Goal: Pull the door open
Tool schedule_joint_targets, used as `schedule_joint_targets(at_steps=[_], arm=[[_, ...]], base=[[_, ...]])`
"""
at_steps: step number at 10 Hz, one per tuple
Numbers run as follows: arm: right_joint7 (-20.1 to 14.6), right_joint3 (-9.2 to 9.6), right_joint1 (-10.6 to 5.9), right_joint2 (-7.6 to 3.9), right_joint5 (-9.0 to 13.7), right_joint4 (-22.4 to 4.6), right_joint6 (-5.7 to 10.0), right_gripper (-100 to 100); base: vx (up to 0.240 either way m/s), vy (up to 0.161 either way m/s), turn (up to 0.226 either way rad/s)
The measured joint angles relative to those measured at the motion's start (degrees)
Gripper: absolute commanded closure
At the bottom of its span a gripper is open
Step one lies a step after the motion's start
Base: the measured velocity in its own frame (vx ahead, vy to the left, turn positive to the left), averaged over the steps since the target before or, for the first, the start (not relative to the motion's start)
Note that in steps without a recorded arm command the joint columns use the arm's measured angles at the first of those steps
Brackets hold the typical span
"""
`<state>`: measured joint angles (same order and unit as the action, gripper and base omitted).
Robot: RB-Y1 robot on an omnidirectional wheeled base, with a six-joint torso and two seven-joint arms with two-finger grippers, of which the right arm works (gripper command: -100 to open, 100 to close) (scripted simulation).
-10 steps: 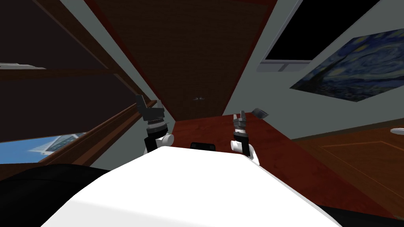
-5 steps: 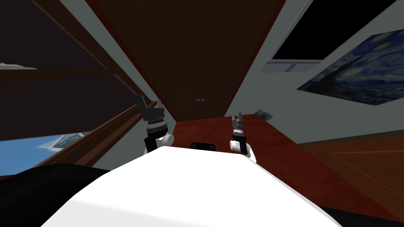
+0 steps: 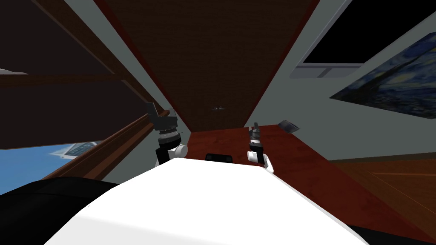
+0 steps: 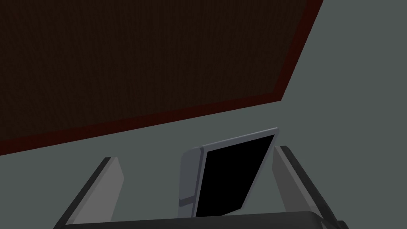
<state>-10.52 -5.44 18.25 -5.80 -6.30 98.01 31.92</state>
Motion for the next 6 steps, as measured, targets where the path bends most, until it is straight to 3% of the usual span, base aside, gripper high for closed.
schedule_joint_targets(at_steps=[6], arm=[[-0.8,-0.53,-3.21,-0.35,-1.2,-8.8,2.46,-100]], base=[[0.107,0.062,0.042]])
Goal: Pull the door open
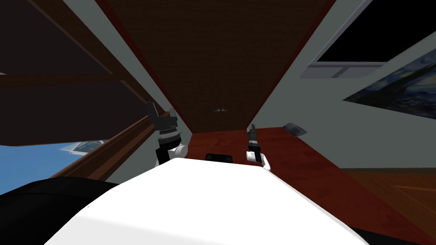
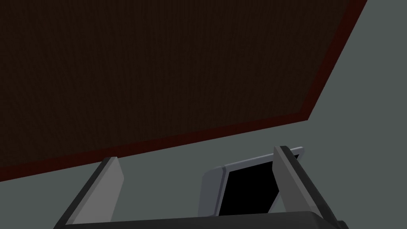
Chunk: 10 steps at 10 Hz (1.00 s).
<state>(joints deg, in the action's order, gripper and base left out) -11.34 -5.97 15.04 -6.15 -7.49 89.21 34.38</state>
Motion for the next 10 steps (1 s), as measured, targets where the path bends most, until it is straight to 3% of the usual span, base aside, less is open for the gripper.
schedule_joint_targets(at_steps=[10], arm=[[-1.7,-1.14,-5.86,-0.91,-1.8,-15.0,3.67,-100]], base=[[0.107,0.047,0.042]])
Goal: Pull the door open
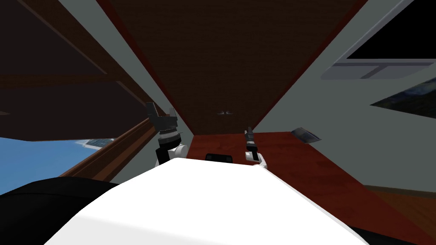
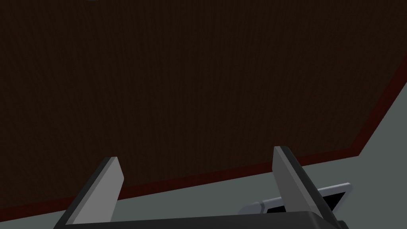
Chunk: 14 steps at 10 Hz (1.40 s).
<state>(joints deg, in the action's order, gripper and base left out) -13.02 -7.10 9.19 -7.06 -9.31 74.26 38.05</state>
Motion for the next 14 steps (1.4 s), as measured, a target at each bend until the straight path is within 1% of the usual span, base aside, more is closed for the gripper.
schedule_joint_targets(at_steps=[1,2,4,6,7,8,9,11,14], arm=[[-0.1,-0.03,-0.31,0.06,-0.2,-1.1,0.29,-100],[-0.3,-0.18,-0.88,-0.12,-0.4,-2.8,0.83,-100],[-0.5,-0.36,-2.07,0.00,-0.8,-5.8,1.64,-100],[-0.7,-0.50,-3.10,-0.07,-1.1,-8.2,2.12,-100],[-0.9,-0.52,-3.23,-0.09,-1.4,-9.0,2.31,-100],[-1.1,-0.72,-4.15,-0.26,-1.5,-11.1,2.91,-100],[-1.2,-0.81,-4.57,-0.26,-1.6,-12.4,3.40,-100],[-1.5,-0.91,-5.34,-0.29,-2.0,-14.5,3.77,-100],[-1.8,-1.17,-6.82,-0.32,-2.5,-18.2,4.76,-100]], base=[[0.110,0.035,0.048],[0.097,0.063,0.045],[0.109,0.052,0.041],[0.111,0.040,0.038],[0.102,0.024,0.032],[0.101,0.020,0.038],[0.106,0.023,0.028],[0.103,0.030,0.037],[0.109,0.025,0.033]])
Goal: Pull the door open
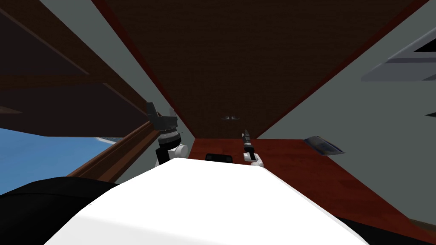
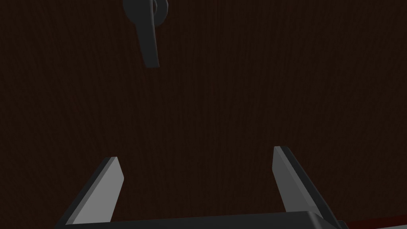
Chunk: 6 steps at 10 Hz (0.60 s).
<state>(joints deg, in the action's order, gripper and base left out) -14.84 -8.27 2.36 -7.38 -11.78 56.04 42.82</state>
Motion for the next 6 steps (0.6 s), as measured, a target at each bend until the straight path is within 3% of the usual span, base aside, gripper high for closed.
schedule_joint_targets(at_steps=[6], arm=[[-0.7,-0.43,-2.54,-0.03,-0.9,-6.6,1.69,-100]], base=[[0.102,0.011,0.030]])
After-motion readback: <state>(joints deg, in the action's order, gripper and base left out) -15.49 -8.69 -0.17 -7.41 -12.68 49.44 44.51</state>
